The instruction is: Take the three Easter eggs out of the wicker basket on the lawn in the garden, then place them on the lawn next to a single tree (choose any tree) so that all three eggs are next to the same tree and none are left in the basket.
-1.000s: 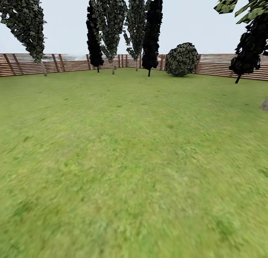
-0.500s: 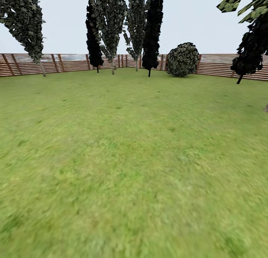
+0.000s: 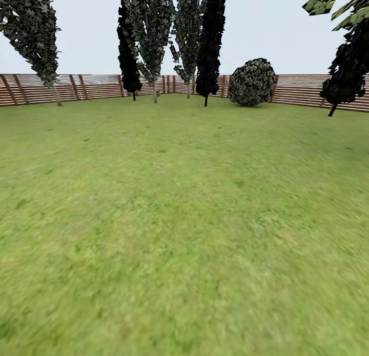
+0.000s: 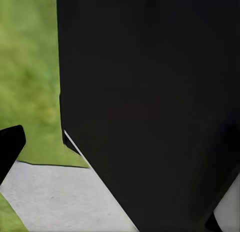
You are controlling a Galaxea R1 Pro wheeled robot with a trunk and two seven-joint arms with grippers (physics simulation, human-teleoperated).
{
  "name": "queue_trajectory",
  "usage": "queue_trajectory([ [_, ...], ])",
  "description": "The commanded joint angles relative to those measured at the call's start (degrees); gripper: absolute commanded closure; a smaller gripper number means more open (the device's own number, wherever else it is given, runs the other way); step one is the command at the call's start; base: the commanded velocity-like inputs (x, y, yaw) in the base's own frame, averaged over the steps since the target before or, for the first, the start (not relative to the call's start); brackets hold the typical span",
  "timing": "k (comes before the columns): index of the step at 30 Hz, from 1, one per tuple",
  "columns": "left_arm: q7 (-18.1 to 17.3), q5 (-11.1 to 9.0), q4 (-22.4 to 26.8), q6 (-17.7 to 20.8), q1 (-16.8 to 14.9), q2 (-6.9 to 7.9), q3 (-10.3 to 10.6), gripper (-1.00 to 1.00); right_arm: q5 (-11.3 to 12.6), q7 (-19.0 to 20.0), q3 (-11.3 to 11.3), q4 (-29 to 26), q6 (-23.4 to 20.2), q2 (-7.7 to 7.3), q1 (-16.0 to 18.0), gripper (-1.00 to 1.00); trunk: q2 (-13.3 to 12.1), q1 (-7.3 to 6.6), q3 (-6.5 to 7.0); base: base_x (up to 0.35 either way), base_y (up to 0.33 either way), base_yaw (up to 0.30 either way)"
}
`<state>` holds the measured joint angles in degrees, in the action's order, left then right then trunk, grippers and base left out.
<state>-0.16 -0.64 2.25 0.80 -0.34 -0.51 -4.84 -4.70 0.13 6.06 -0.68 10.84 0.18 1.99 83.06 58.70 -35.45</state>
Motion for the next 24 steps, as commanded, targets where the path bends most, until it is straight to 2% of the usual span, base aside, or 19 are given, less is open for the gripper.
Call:
queue_trajectory([
  [1, -0.02, -0.07, 0.04, 0.08, -0.01, -0.02, -0.44, -1.00, -0.28, -0.04, 0.11, 0.02, 0.13, -0.05, 0.03, -1.00, 0.02, 0.03, -0.05, 0.331, 0.000, 0.000],
  [9, -0.02, -0.07, 0.04, 0.08, -0.01, -0.01, -0.44, -1.00, -0.45, -0.46, 0.24, -0.19, 0.07, -1.21, 0.03, -1.00, 0.02, 0.03, -0.05, 0.331, 0.000, 0.000],
  [24, -0.02, -0.07, 0.04, 0.08, -0.01, -0.02, -0.35, -1.00, -0.39, -0.48, 0.18, -0.20, 0.06, -1.25, 0.03, -1.00, 0.02, 0.03, -0.05, 0.331, 0.000, 0.000],
])
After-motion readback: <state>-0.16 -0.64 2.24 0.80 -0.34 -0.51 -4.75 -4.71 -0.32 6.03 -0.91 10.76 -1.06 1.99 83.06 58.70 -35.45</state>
